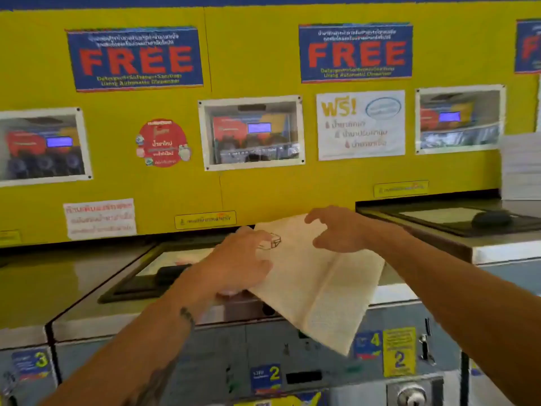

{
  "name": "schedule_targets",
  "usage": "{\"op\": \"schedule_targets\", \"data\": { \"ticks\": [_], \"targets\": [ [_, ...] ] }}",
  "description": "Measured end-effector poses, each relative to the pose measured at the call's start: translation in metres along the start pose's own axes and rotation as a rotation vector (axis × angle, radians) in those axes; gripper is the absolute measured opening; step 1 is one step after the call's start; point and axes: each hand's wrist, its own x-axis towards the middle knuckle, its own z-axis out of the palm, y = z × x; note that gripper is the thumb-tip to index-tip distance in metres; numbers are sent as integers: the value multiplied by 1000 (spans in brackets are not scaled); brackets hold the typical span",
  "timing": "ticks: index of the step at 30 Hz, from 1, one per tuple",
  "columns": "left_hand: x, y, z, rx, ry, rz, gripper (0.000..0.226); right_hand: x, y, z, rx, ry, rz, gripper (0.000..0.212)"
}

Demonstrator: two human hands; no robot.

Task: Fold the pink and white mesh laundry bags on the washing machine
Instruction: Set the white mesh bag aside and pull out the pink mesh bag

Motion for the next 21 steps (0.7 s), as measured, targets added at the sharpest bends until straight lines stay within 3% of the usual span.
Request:
{"op": "schedule_targets", "data": {
  "ticks": [3, 4, 6, 10, 16, 21],
  "targets": [
    [54, -7, 16, 114, -197, -95, 84, 59, 26, 3, -72, -31, 8, 63],
    [64, -9, 24, 148, -289, -120, 86, 73, 31, 7, -106, -76, 18, 67],
    [75, -11, 40, 164, -325, -101, 81, 103, 42, 15, -154, -145, 21, 75],
    [77, -20, 47, 2, -73, -83, 66, 124, 55, 23, -30, -214, -38, 69],
    [77, -14, 24, -183, 157, -14, 31, 116, 57, 21, 58, 15, -171, 22],
    [100, 4, -13, -218, 281, 130, 27, 114, 65, -23, 171, 199, -184, 8]
  ]
}}
